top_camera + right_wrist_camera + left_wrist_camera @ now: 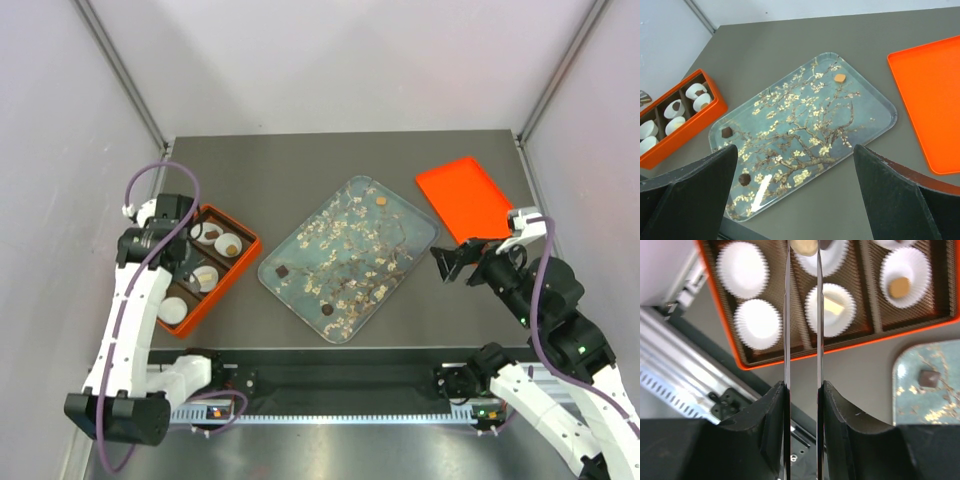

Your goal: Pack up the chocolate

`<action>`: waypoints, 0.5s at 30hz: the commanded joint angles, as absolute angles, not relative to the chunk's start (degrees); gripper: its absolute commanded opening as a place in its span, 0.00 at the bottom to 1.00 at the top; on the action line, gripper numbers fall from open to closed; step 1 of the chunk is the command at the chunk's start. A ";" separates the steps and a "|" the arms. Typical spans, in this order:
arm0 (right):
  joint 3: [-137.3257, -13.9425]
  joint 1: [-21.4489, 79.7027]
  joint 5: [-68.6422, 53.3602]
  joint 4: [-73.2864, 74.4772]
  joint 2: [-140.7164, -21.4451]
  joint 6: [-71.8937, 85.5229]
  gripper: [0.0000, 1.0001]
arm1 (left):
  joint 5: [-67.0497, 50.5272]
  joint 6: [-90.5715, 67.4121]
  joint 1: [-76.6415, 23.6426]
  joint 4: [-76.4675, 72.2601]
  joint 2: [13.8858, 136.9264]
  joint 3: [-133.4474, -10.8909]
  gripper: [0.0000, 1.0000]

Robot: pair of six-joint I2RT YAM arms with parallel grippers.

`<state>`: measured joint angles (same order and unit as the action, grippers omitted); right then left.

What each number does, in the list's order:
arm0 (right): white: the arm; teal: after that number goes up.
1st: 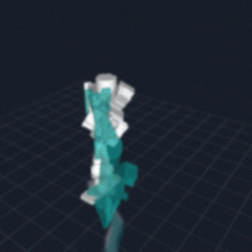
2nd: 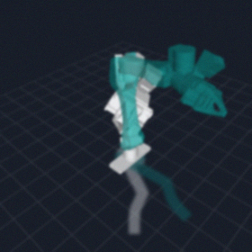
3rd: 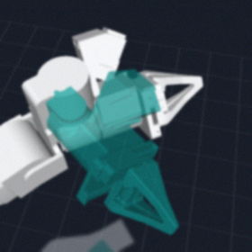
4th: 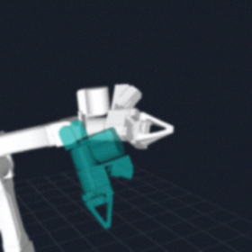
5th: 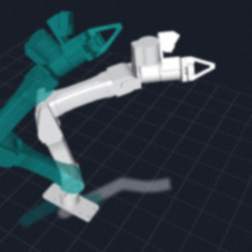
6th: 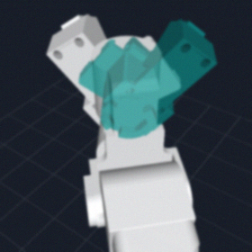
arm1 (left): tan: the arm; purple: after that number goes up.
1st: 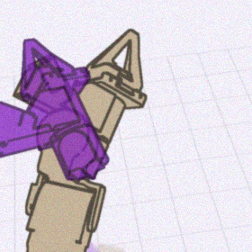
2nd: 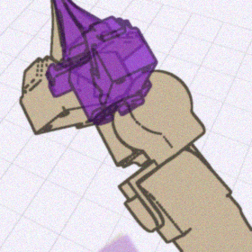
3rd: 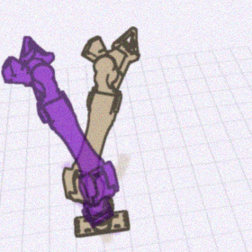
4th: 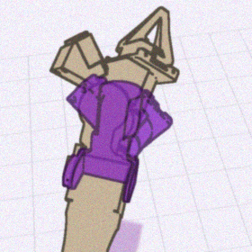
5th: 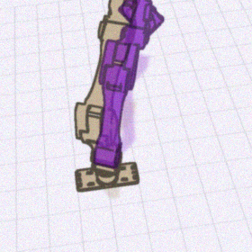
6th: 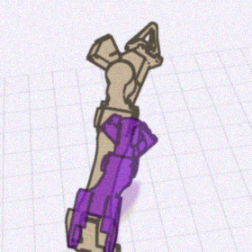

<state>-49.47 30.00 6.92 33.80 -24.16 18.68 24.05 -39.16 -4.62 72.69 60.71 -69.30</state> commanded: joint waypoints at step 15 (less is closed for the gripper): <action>-51.59 30.85 4.13 33.75 -23.82 19.42 1.00 | 34.37 -37.80 -0.45 74.98 57.12 -64.34 0.35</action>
